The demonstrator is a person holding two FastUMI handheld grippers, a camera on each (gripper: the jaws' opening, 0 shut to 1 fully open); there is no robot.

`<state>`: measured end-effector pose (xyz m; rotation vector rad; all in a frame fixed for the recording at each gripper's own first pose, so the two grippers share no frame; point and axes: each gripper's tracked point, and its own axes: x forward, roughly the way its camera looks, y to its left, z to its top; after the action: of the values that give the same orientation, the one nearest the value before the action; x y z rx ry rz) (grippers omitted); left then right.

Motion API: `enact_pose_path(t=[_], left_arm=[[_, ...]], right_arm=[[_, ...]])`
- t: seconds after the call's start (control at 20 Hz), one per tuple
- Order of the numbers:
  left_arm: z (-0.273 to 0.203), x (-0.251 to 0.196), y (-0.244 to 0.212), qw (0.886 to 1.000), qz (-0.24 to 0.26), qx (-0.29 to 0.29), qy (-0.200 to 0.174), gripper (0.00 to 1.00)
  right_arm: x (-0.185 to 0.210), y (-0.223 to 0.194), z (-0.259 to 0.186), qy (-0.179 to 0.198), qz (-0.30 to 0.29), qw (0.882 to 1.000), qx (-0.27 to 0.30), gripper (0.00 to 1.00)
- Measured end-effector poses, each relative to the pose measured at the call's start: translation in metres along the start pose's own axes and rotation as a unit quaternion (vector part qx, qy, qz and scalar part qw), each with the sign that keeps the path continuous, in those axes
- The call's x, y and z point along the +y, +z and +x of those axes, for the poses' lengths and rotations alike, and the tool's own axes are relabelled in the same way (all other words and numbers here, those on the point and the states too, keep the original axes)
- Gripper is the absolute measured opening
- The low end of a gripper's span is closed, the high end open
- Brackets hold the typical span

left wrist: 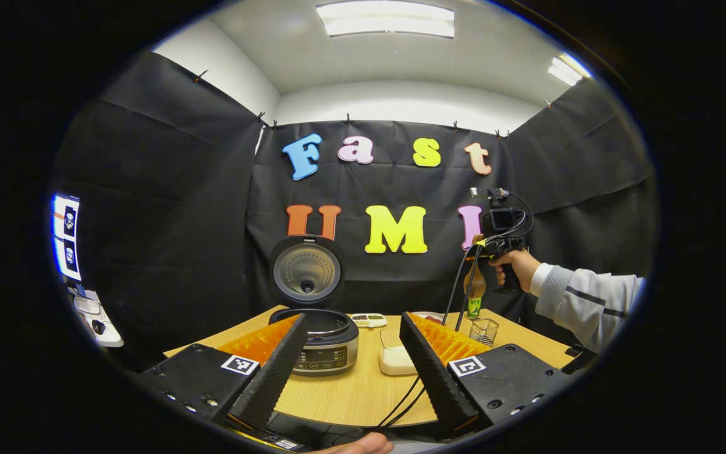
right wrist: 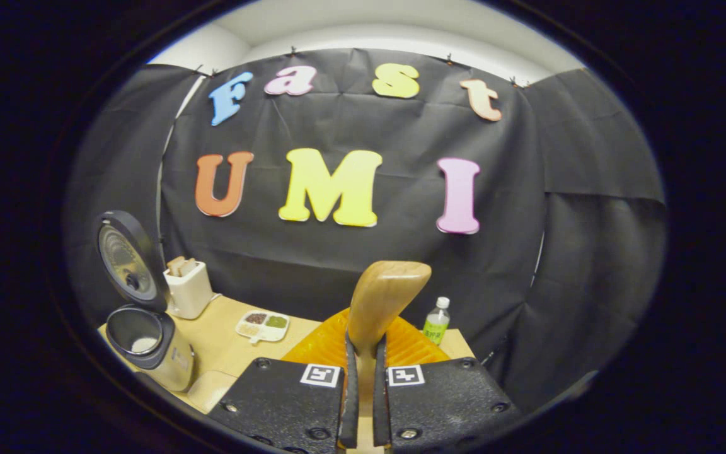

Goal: Close the left gripper, press the button to open the rice cooker; take a wooden spoon from the chopstick holder with the right hand, scoop a spoonful of rice and pour it into the rice cooker, then put the wooden spoon back into the chopstick holder.

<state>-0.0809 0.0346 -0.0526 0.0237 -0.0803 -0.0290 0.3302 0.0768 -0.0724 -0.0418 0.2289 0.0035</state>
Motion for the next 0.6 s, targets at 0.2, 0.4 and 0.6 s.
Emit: enact_pose_path(t=[0.2,0.4,0.6], left_arm=[[0.0,-0.007,0.001,1.0,-0.002,0.0,-0.002,0.94],[0.004,-0.015,-0.004,1.0,-0.001,0.004,-0.01,0.94],[0.008,-0.005,-0.009,1.0,0.003,0.014,0.007,0.94]], right_arm=[[-0.032,-0.042,0.02,-0.021,0.038,0.999,0.033,0.16],[-0.052,-0.078,0.029,-0.037,0.057,0.996,0.058,0.16],[-0.061,-0.094,0.041,-0.042,0.072,0.994,0.068,0.17]])
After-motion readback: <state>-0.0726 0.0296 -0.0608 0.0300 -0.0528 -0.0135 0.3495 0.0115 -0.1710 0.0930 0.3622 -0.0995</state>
